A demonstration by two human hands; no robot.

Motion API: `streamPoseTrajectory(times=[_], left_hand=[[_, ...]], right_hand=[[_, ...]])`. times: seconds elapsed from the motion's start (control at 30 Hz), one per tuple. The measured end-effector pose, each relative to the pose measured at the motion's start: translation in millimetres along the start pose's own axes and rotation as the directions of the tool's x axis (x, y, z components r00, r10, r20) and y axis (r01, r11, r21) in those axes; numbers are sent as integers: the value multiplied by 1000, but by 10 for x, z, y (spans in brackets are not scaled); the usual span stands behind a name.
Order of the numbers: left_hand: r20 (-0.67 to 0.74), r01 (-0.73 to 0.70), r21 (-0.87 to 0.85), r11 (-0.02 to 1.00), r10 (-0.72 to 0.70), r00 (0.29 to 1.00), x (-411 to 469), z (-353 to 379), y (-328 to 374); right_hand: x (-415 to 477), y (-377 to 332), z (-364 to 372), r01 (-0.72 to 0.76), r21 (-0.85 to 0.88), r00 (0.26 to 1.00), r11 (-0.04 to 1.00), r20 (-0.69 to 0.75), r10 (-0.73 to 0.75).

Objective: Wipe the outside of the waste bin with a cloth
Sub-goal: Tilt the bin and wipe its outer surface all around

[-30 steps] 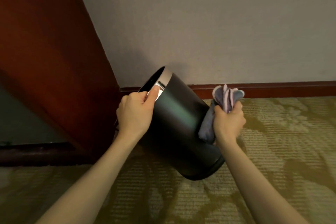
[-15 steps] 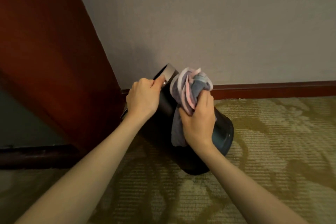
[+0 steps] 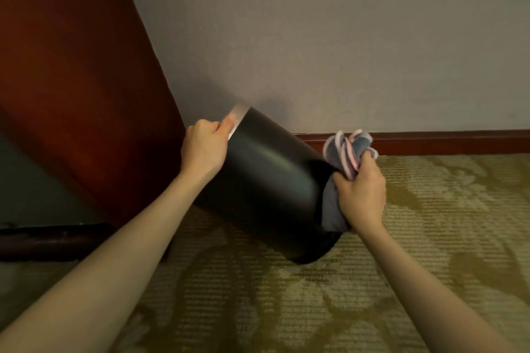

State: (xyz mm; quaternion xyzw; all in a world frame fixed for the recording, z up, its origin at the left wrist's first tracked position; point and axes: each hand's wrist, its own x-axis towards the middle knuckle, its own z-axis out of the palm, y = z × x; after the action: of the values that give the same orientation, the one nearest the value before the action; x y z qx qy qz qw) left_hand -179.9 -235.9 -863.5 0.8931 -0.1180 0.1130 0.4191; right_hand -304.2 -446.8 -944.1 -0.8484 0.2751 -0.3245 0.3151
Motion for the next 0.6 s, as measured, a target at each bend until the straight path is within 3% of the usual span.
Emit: streamPoseTrajectory(times=[0.13,0.23,0.3,0.4,0.6], left_hand=[[223,-93,-29,995,97,970,28,-91,60],[455,-118,-134,984,166,875,-15,-145,65],[452,-141,-187,972,213,866,-128,-141,61],[363,-116,-274,955,215,907,-236,-97,67],[352,-36,-290,956,142,925,-177,-59,148]], right_hand=[[174,60,-29,-46,-2,998,999,46,46],[305,105,-70,-72,-3,993,997,92,72],[384,137,-90,-114,-5,986,993,124,113],[422,147,-82,-154,3,980,988,127,152],[189,41,13,-250,65,966,966,-48,253]])
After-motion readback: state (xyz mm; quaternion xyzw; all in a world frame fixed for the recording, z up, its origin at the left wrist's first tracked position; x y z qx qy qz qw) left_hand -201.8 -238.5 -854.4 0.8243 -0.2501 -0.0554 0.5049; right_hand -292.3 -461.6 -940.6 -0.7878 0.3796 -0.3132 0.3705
